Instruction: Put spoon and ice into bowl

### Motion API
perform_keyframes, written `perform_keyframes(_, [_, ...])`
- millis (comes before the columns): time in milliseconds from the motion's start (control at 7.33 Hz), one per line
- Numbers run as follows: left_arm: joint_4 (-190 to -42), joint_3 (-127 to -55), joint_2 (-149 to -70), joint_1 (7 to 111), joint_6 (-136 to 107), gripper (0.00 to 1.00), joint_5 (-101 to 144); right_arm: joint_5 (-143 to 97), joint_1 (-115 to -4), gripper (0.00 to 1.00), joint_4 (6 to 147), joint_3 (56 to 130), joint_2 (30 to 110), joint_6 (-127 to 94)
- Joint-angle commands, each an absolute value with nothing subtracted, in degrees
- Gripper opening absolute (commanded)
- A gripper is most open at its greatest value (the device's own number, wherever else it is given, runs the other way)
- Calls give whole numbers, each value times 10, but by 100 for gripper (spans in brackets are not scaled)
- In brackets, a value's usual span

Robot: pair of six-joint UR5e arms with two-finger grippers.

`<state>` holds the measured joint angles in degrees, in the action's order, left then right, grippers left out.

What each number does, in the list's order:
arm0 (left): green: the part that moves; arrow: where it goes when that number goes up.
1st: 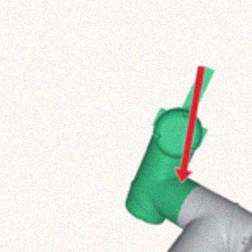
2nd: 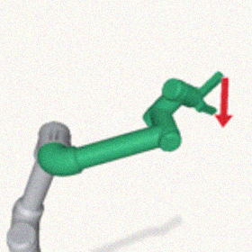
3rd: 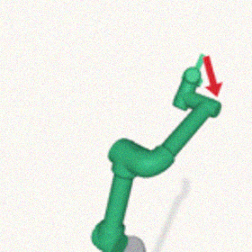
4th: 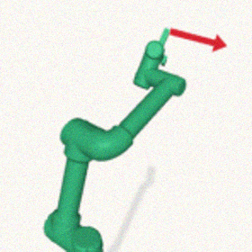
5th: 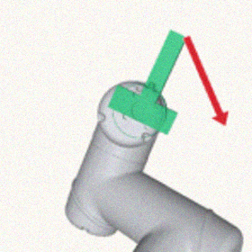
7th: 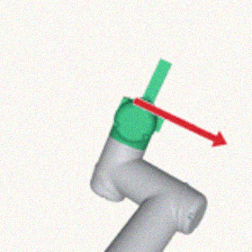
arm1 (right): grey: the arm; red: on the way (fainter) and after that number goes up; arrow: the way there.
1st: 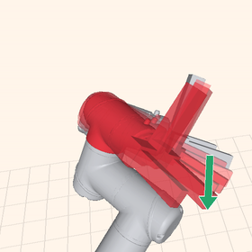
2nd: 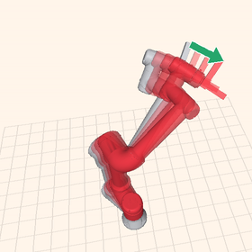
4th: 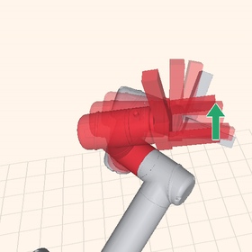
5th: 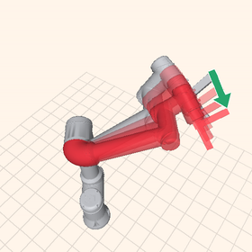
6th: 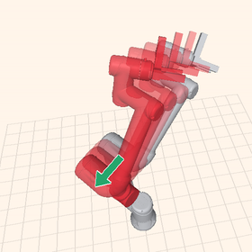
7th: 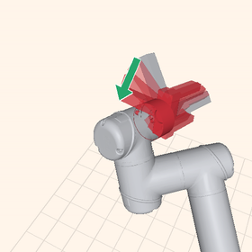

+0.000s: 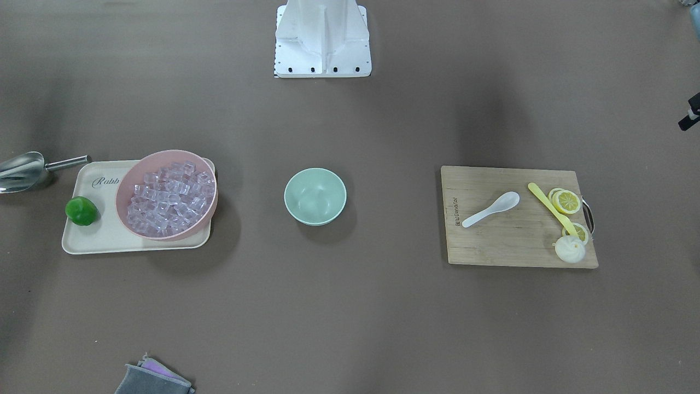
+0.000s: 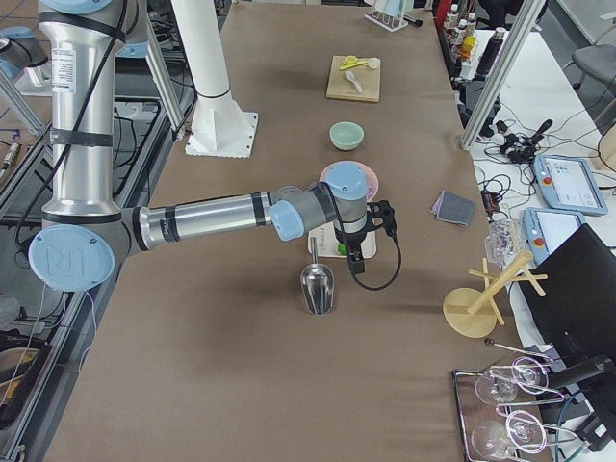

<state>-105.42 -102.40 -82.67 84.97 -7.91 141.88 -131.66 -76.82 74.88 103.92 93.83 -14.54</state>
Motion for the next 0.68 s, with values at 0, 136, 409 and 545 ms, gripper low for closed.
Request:
perform_keyframes(0, [-1054,-1027,-825,850,-79,99,1424,-1319,-767,100,734,1035,936,-145])
perform_keyframes(136, [-1056,-1030,-823,850,-79,99,1429,-1320,-766,100,718,1032,937,-145])
perform_keyframes(409, [-1058,-1031,-824,850,-79,99,1428,-1318,-752,100,701,1029,937,-146])
perform_keyframes(545, [-1065,-1033,-824,849,-78,99,1429,-1317,-746,100,700,1029,936,-146])
